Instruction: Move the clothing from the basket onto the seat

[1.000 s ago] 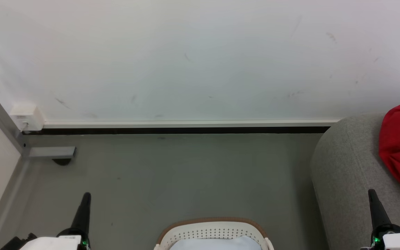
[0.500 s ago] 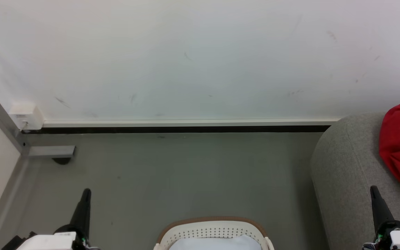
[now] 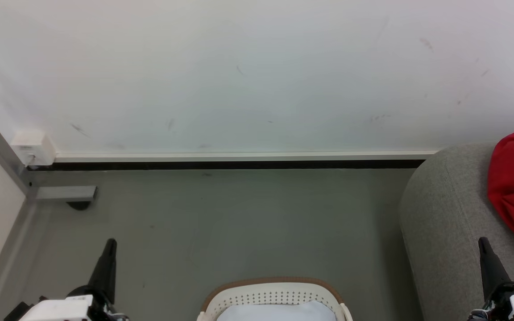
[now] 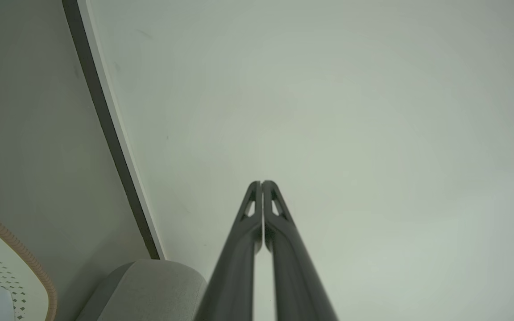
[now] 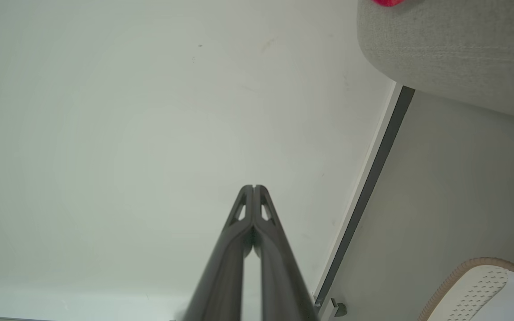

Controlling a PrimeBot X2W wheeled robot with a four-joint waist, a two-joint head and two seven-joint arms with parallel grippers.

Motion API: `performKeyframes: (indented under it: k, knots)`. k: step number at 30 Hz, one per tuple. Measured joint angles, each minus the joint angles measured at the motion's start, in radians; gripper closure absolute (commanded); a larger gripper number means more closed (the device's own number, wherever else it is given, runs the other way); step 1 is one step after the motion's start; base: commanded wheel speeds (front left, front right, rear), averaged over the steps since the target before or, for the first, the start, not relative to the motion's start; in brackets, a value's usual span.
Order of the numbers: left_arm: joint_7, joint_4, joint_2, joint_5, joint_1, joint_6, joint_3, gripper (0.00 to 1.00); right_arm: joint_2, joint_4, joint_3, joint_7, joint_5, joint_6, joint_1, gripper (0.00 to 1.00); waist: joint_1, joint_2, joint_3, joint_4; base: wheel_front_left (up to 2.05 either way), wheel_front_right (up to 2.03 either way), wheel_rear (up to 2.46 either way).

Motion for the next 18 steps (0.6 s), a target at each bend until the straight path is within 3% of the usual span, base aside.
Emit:
performKeyframes:
  k: [18]
  knots:
    - [0.0,0.0,0.0,0.0,0.0,0.0,0.0,1.0,0.001,0.0,-0.003,0.003,0.0,0.0,0.0,1.0,0.0,0.0,0.0,0.0,0.0,0.0,0.0]
